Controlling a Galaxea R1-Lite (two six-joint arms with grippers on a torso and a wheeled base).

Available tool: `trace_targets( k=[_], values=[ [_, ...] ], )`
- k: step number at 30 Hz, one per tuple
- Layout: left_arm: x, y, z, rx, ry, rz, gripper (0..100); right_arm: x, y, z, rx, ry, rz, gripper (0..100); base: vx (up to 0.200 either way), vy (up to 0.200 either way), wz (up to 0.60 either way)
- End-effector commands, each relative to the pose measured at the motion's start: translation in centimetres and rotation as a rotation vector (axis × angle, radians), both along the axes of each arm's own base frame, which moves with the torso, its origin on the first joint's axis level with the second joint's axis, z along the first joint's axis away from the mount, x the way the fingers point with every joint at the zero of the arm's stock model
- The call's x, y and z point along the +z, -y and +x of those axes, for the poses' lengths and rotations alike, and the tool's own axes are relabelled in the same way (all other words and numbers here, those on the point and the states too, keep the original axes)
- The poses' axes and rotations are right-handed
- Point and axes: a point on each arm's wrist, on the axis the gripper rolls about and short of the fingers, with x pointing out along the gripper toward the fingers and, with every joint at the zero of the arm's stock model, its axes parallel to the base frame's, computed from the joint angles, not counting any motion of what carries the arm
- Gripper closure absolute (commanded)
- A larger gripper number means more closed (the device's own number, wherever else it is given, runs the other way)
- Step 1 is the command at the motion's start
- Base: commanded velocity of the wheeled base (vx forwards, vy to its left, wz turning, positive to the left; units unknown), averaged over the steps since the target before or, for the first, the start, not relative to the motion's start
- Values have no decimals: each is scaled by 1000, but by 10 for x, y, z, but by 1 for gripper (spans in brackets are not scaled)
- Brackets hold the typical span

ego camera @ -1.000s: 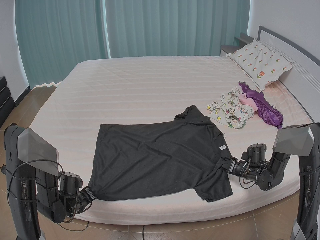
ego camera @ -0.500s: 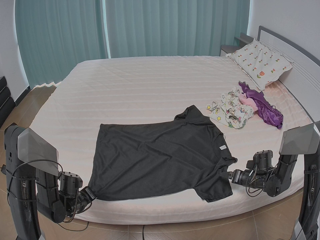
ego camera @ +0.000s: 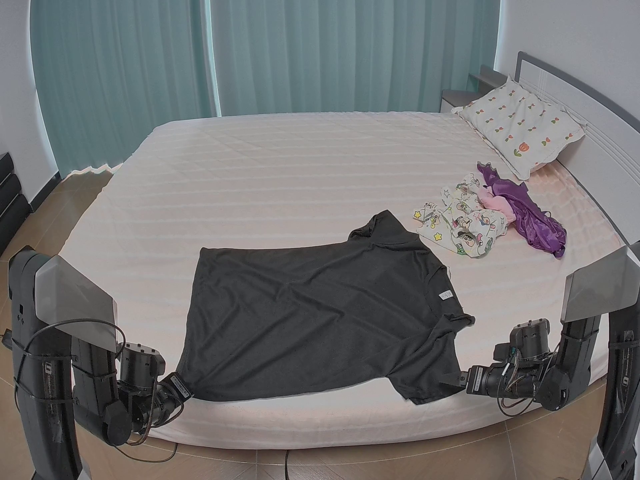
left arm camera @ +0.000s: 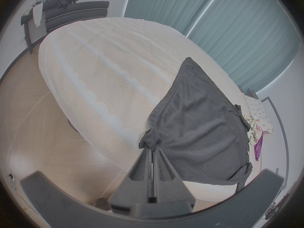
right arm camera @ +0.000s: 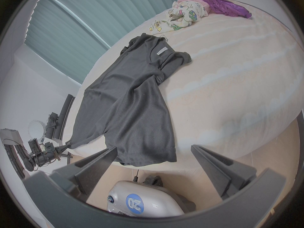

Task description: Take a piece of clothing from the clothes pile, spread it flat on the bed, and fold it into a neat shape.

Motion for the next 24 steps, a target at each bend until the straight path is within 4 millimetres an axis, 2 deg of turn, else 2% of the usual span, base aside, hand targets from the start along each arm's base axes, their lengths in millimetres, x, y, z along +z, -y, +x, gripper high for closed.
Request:
trace_targets(
  k=[1,11,12,24],
  values=[
    [0,0,0,0,-2,0,100,-4,-3,0,12,-14,0,0,0,0,0],
    [0,0,0,0,-2,0,100,-3,-11,7,36,4,10,0,0,0,0],
    [0,0,0,0,-2,0,100,-2,-11,6,37,4,10,100,0,0,0],
    [0,0,0,1,-2,0,100,-4,-6,2,15,-26,-20,100,0,0,0]
  ],
)
